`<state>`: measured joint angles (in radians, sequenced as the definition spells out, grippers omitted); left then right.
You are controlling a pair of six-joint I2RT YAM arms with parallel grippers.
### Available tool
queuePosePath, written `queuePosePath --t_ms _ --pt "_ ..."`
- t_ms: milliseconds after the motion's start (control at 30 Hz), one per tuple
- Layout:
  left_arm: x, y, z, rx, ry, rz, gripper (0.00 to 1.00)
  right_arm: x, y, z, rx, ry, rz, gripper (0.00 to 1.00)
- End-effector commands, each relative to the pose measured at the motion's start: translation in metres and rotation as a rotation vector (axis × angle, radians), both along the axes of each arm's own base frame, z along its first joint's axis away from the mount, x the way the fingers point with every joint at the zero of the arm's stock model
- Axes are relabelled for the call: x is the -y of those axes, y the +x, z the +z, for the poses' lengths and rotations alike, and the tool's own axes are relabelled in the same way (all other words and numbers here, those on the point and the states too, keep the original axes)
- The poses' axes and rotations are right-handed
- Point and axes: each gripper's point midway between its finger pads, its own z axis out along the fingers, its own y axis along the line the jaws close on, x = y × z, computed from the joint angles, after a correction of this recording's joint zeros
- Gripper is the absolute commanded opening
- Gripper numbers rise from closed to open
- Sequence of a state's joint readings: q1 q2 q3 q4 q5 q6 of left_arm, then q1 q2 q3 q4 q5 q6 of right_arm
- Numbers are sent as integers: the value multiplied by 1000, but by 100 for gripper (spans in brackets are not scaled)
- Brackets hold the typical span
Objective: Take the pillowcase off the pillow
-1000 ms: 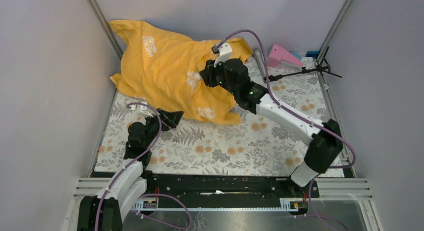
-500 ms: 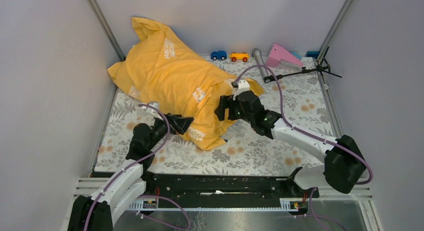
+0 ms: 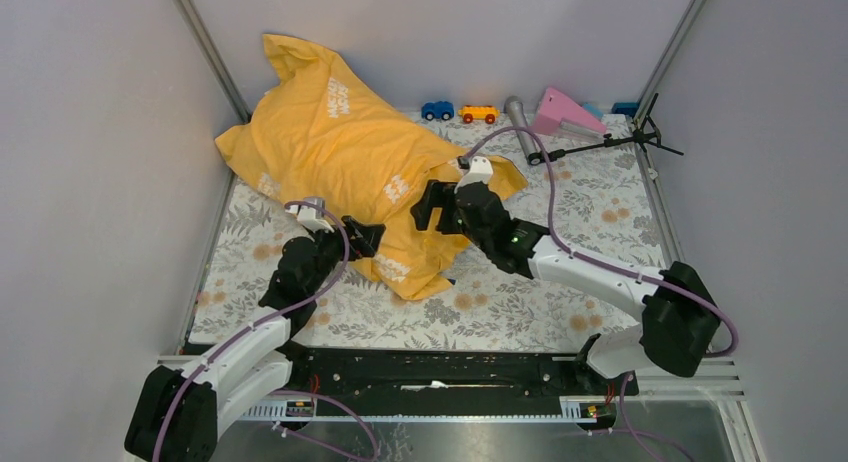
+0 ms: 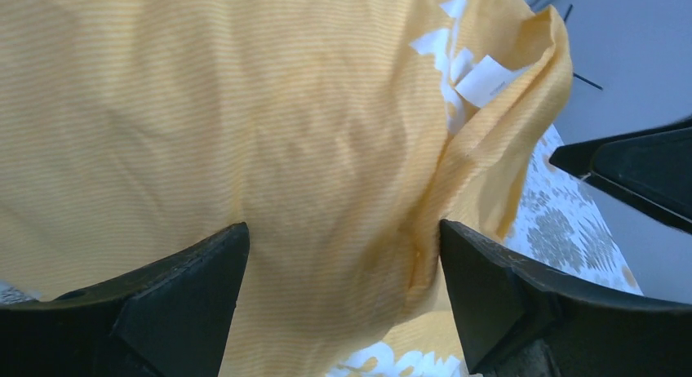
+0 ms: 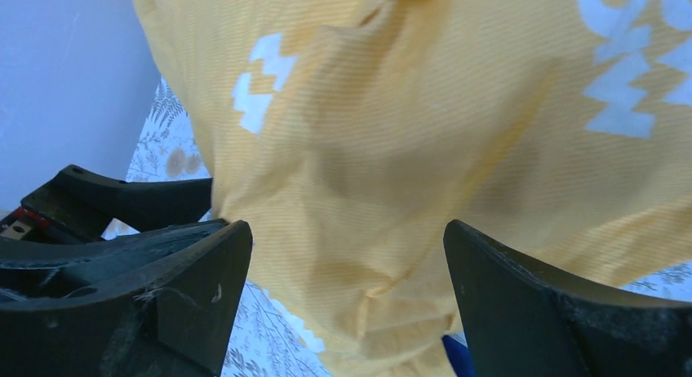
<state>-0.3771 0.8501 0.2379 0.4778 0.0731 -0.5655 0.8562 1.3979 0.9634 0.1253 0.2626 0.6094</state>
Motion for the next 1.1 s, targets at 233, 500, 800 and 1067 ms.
queuePosePath --t_ms 233,500,800,1067 --pt "-20 10 17 70 -6 125 91 -15 33 8 37 -79 -238 95" --pt "-21 19 -4 -27 43 150 96 25 28 -15 94 -253 -276 67" --pt "-16 20 -12 -59 70 119 55 40 -8 -23 176 -283 -57 6" --pt "-37 15 -6 -38 64 224 1 96 -7 -74 77 -287 -203 0"
